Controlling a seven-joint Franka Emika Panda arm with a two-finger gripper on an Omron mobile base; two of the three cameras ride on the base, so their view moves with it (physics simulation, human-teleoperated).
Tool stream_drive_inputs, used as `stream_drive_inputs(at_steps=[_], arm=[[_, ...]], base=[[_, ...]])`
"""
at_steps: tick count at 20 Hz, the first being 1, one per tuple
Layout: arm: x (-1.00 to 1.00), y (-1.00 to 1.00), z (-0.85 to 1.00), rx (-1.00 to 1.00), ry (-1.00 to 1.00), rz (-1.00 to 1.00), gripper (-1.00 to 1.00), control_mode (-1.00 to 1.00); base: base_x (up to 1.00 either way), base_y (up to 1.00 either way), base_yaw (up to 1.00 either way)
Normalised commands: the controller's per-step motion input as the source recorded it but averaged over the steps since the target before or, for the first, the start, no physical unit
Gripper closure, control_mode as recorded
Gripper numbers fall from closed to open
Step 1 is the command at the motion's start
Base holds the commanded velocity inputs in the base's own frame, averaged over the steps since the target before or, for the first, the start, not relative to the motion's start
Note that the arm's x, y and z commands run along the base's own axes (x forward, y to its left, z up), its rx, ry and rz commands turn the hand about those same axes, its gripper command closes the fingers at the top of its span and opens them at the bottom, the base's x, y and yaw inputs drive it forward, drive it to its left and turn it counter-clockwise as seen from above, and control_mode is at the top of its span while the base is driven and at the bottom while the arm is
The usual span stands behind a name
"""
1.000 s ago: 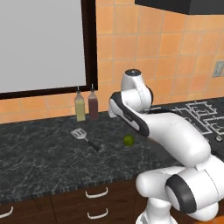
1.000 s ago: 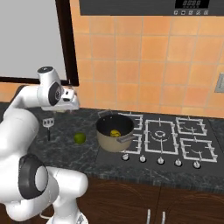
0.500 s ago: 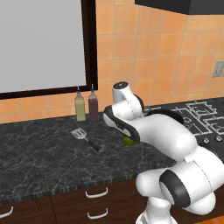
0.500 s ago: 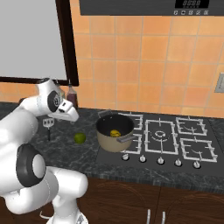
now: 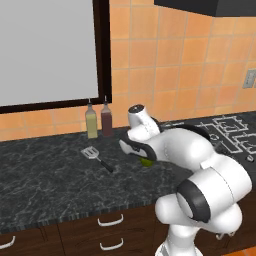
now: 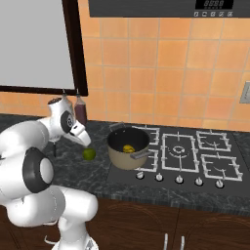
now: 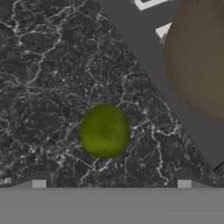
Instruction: Put the lime and lemon in the pot. Retrieve the spatula and lightly stir the vegetables in the pot.
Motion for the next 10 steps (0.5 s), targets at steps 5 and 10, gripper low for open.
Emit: stream_drive_inputs(at_steps=[5,10], arm=[[0.19,-0.18,-0.39,0.0,0.0,-0.1,-1.0,-1.0],[0.01,-0.16,-0.29,0.0,0.0,-0.06,-1.0,-1.0]], base=[[0.0,0.0,0.0],[0.0,0.0,0.0]])
